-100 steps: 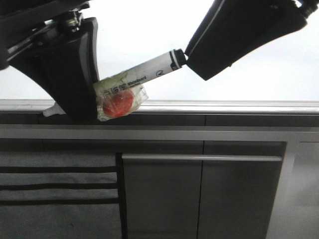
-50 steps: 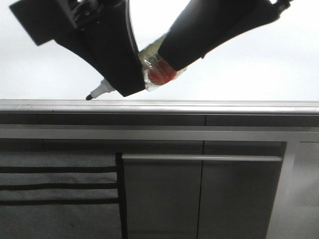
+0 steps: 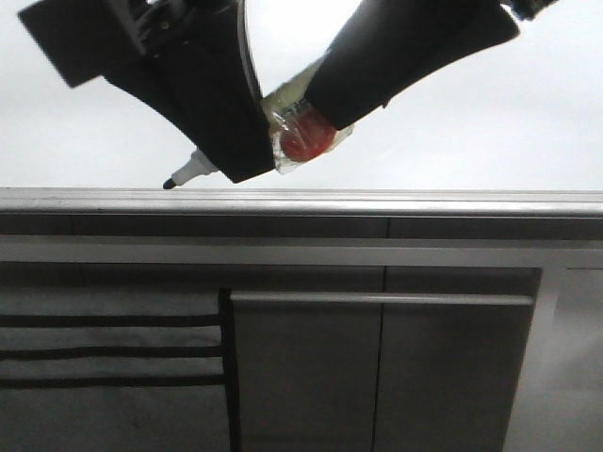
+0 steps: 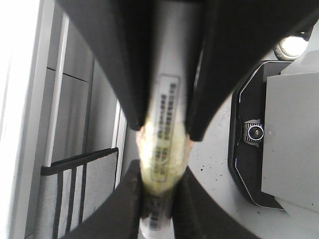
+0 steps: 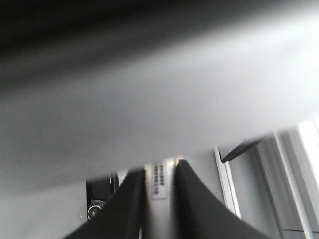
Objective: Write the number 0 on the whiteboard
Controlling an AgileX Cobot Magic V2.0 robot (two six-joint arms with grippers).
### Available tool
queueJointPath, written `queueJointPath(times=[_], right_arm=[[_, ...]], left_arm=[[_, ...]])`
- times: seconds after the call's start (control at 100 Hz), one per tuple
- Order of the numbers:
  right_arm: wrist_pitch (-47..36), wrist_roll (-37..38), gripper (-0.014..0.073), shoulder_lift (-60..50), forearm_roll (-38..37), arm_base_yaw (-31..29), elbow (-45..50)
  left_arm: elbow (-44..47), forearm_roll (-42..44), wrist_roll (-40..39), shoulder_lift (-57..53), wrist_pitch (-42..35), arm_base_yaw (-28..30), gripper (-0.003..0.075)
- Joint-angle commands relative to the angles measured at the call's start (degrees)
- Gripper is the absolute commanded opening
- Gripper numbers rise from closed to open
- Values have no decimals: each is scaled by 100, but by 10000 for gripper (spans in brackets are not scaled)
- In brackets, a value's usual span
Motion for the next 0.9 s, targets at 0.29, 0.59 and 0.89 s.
queueJointPath(times=[0.29, 0.59, 0.89], right_arm=[[214, -31, 14, -135, 445, -252, -184], [1010, -30, 14, -627, 1210, -1605, 39], [213, 507, 14, -1247, 2108, -2824, 875]], left_arm=[[-175, -131, -648, -236, -295, 153, 346], [508, -1456, -722, -1295, -1461, 1463, 410], [2316, -2171, -764, -3195, -3223, 2574, 409]])
